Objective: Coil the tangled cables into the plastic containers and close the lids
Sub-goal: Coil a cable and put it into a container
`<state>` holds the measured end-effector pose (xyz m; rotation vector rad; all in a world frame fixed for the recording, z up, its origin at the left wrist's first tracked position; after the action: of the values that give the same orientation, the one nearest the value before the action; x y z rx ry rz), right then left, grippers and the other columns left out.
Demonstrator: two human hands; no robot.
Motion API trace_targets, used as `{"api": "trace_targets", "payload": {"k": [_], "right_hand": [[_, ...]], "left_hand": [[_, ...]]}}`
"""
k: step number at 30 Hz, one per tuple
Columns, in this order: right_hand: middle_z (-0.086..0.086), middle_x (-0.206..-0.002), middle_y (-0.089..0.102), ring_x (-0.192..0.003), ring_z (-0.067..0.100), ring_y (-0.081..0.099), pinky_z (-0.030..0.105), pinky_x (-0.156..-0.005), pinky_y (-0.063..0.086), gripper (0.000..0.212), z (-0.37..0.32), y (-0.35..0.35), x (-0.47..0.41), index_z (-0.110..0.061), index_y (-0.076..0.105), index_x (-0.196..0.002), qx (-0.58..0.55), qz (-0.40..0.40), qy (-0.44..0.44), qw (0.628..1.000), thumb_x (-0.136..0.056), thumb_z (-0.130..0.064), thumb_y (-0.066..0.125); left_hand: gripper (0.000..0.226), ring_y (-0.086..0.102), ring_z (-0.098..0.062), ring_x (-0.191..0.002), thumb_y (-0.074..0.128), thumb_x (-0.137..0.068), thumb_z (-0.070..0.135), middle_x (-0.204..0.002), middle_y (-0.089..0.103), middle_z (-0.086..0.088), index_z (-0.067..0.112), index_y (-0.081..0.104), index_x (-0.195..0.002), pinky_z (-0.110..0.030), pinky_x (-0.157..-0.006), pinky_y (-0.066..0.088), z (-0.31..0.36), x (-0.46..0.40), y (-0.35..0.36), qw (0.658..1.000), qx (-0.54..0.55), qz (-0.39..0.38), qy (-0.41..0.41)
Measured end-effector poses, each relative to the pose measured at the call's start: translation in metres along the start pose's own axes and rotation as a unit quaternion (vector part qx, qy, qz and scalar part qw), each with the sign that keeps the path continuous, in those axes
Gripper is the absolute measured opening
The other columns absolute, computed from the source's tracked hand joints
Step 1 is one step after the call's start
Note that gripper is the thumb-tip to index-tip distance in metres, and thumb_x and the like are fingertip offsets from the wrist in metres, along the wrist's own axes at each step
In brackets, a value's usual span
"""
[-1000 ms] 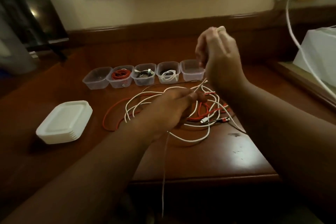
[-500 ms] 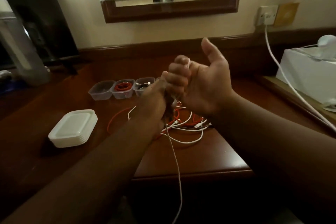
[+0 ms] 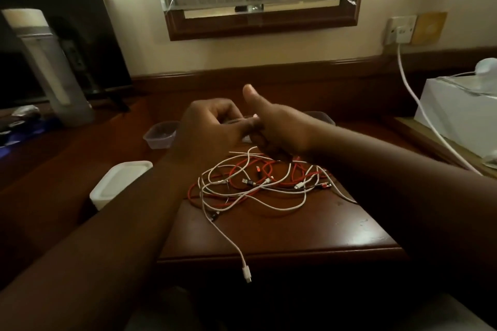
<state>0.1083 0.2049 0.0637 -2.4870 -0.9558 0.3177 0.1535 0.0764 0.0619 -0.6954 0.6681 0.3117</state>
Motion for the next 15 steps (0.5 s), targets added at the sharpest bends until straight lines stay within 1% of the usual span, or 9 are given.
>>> {"api": "trace_targets", "payload": {"k": [2, 3, 5, 7, 9, 10, 11, 13, 15], "right_hand": [[-0.002, -0.05, 0.035, -0.044, 0.015, 0.026, 0.028, -0.049, 0.017, 0.076, -0.001, 0.002, 0.003, -0.015, 0.043, -0.058, -0.135, -0.072, 0.033, 0.988, -0.093, -0.075, 0.011], [-0.001, -0.049, 0.032, -0.043, 0.016, 0.023, 0.029, -0.05, 0.014, 0.076, -0.002, 0.004, 0.004, -0.015, 0.041, -0.056, -0.202, -0.103, 0.036, 0.973, -0.092, -0.075, 0.011], [-0.001, -0.047, 0.03, -0.041, 0.015, 0.023, 0.029, -0.048, 0.013, 0.074, -0.004, 0.01, 0.008, -0.015, 0.038, -0.054, -0.341, -0.146, 0.02, 0.928, -0.094, -0.073, 0.014], [-0.001, -0.046, 0.031, -0.039, 0.014, 0.027, 0.026, -0.044, 0.017, 0.071, -0.004, 0.013, 0.009, -0.015, 0.038, -0.055, -0.467, -0.164, -0.005, 0.869, -0.095, -0.071, 0.018], [-0.001, -0.047, 0.033, -0.04, 0.014, 0.032, 0.025, -0.044, 0.021, 0.071, -0.001, 0.015, 0.009, -0.014, 0.041, -0.056, -0.546, -0.17, -0.019, 0.82, -0.095, -0.069, 0.02], [-0.001, -0.048, 0.034, -0.041, 0.014, 0.034, 0.025, -0.044, 0.023, 0.071, 0.001, 0.016, 0.008, -0.014, 0.043, -0.057, -0.571, -0.172, -0.027, 0.802, -0.096, -0.069, 0.021], [-0.001, -0.049, 0.034, -0.041, 0.013, 0.035, 0.024, -0.044, 0.024, 0.07, 0.003, 0.015, 0.009, -0.013, 0.044, -0.058, -0.586, -0.171, -0.035, 0.791, -0.096, -0.068, 0.022], [-0.001, -0.048, 0.034, -0.041, 0.013, 0.035, 0.024, -0.043, 0.024, 0.067, 0.005, 0.014, 0.009, -0.013, 0.044, -0.058, -0.59, -0.165, -0.035, 0.79, -0.097, -0.064, 0.024], [-0.002, -0.047, 0.033, -0.039, 0.013, 0.034, 0.023, -0.042, 0.023, 0.063, 0.005, 0.012, 0.01, -0.014, 0.044, -0.056, -0.574, -0.156, -0.025, 0.803, -0.098, -0.058, 0.028]], "left_hand": [[0.029, 0.056, -0.015, -0.051, 0.077, -0.076, 0.041, -0.061, 0.061, -0.001, 0.017, 0.063, -0.071, -0.023, -0.046, 0.046, -0.002, -0.001, -0.001, 0.993, 0.101, 0.021, -0.06], [0.029, 0.054, -0.016, -0.055, 0.075, -0.074, 0.044, -0.064, 0.061, -0.002, 0.018, 0.064, -0.074, -0.025, -0.049, 0.045, -0.004, 0.001, 0.003, 0.976, 0.188, 0.007, -0.108], [0.029, 0.057, -0.025, -0.07, 0.07, -0.078, 0.046, -0.081, 0.062, -0.01, 0.018, 0.068, -0.085, -0.033, -0.064, 0.047, -0.004, 0.008, 0.016, 0.916, 0.35, -0.021, -0.197], [0.038, 0.059, -0.029, -0.083, 0.064, -0.087, 0.047, -0.096, 0.064, -0.013, 0.015, 0.069, -0.105, -0.039, -0.075, 0.045, -0.003, 0.013, 0.028, 0.87, 0.422, -0.011, -0.256], [0.039, 0.068, -0.018, -0.075, 0.056, -0.095, 0.044, -0.088, 0.07, -0.007, 0.014, 0.067, -0.118, -0.03, -0.065, 0.052, -0.001, 0.016, 0.036, 0.847, 0.447, -0.001, -0.287], [0.039, 0.069, -0.014, -0.071, 0.054, -0.097, 0.043, -0.083, 0.072, -0.004, 0.014, 0.067, -0.119, -0.026, -0.059, 0.053, 0.0, 0.016, 0.039, 0.842, 0.451, 0.002, -0.295], [0.04, 0.071, -0.013, -0.071, 0.054, -0.096, 0.045, -0.082, 0.073, -0.002, 0.015, 0.067, -0.119, -0.026, -0.058, 0.053, 0.001, 0.016, 0.041, 0.842, 0.446, 0.005, -0.304], [0.043, 0.071, -0.015, -0.079, 0.055, -0.093, 0.052, -0.086, 0.074, -0.001, 0.019, 0.068, -0.118, -0.029, -0.064, 0.053, 0.0, 0.018, 0.045, 0.849, 0.42, 0.007, -0.321], [0.046, 0.069, -0.016, -0.081, 0.051, -0.093, 0.054, -0.091, 0.072, -0.003, 0.018, 0.066, -0.119, -0.029, -0.062, 0.051, -0.001, 0.017, 0.048, 0.86, 0.401, 0.008, -0.315]]}}
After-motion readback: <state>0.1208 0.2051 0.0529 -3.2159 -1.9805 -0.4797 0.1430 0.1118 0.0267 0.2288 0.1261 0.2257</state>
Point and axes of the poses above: each hand's wrist, its own x-axis away from the middle knuckle, its own y-axis out of the palm, z = x × y, the point moved 4 cm from there along -x, towards the middle knuckle
